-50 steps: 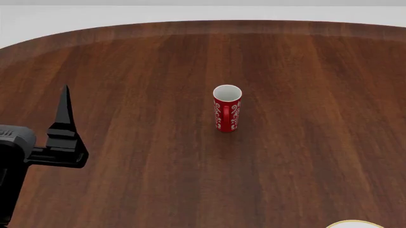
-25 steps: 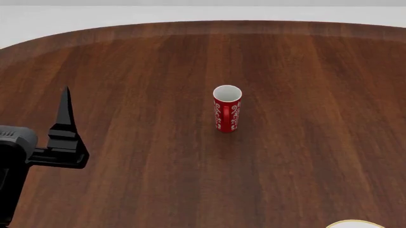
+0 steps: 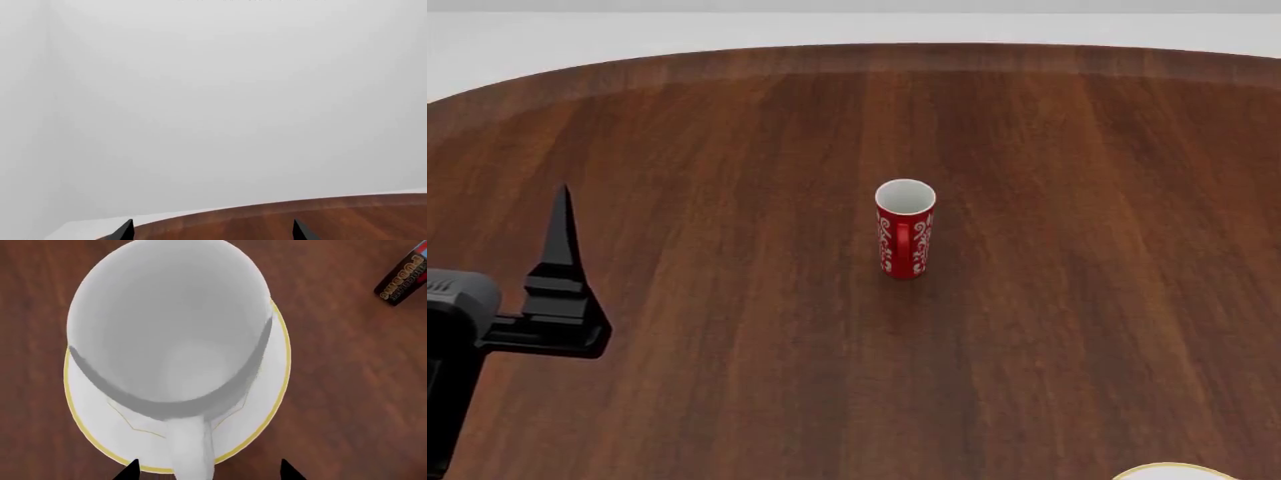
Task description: Put the white mug on the plate.
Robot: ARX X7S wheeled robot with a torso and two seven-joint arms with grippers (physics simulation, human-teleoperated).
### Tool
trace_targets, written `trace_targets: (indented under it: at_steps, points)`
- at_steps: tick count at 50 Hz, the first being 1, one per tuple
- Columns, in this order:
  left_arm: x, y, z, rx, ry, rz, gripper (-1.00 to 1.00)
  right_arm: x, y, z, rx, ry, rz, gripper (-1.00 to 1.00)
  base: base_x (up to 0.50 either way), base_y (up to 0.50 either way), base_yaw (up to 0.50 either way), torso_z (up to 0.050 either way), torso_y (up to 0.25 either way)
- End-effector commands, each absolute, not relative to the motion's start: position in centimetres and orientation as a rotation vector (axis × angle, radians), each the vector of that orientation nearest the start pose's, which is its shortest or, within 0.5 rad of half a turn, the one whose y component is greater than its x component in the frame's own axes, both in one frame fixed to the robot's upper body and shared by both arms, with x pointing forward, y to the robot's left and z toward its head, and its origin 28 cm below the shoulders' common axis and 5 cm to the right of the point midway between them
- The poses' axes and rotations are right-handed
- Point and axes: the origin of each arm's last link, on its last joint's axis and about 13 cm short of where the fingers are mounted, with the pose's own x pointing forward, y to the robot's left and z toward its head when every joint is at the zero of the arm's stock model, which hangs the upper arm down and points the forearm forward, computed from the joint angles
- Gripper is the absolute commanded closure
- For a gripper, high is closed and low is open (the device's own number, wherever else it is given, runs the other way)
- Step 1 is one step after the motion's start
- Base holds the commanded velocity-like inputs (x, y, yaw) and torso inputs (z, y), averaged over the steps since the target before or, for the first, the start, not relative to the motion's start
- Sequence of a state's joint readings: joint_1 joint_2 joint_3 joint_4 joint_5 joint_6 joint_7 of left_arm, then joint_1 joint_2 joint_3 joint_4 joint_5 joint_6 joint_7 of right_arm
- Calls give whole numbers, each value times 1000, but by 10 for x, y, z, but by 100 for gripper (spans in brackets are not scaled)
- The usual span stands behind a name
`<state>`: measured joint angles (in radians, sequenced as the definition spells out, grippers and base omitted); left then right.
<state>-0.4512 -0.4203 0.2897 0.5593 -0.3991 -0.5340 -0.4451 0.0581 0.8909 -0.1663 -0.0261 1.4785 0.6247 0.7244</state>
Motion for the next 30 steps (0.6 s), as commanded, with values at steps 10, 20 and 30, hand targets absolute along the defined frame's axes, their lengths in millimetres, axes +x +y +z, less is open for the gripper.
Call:
trace_targets:
  at_steps: [10, 20, 30]
  points:
    - [244, 212, 184, 91, -354, -12, -100, 171, -229, 105, 231, 710, -392, -100, 0, 0, 0, 0, 0]
    - [238, 213, 186, 88, -363, -8, -100, 152, -215, 147, 179, 552, -350, -100, 0, 0, 0, 0, 0]
    - [232, 214, 189, 88, -373, -8, -100, 128, -203, 179, 136, 438, -328, -100, 0, 0, 0, 0, 0]
